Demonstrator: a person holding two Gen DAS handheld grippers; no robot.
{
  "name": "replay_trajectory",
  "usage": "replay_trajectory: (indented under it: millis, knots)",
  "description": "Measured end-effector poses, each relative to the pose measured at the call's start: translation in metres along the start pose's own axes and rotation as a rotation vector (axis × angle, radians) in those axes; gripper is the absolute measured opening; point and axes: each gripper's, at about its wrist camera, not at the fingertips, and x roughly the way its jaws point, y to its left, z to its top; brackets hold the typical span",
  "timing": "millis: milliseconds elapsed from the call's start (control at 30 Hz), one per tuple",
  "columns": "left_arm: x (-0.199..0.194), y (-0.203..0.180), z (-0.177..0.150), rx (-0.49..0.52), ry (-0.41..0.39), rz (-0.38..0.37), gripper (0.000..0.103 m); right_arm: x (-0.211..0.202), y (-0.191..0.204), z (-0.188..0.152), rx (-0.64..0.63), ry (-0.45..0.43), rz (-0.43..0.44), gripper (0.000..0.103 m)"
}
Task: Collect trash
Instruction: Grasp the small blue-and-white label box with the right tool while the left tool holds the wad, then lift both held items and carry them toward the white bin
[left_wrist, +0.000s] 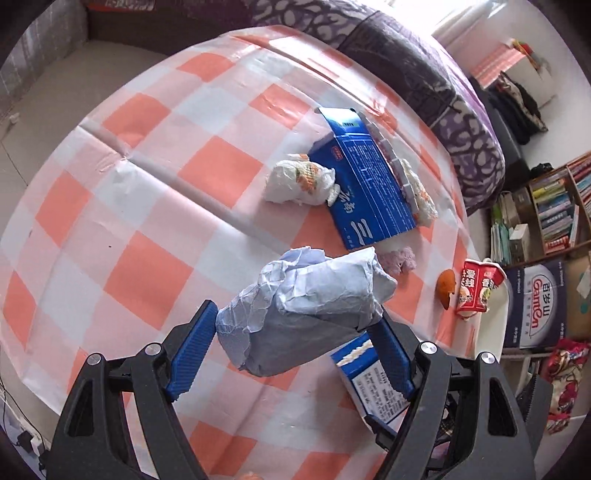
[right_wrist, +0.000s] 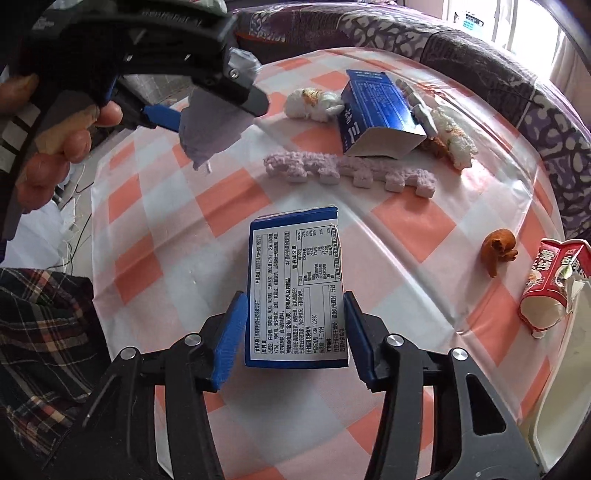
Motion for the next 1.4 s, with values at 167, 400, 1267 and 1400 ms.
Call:
replay_trajectory:
  millis: [167,400,1267,1400]
  knots:
    - [-0.019,-0.007,0.001,0.014,-0.129,0.103,0.079,-0.019,-0.012,0.007,0.066,-0.087,-0.059,0.049]
    - [-0.030,-0.030,-0.014,-0.009,-0.300,0.229,0.079,-0.055,-0.035,0.010,0.162,-0.216,-0.157,0.049]
    - [-0.055,-0.093,-0.035,0.072,-0.606,0.398,0.079,-0.146,-0.117,0.002,0.373,-0.449,-0.342,0.049]
    - [-0.053,-0.105,-0.036,0.083,-0.613,0.386,0.079,-0.162,-0.135,0.000,0.418,-0.475,-0.364,0.050]
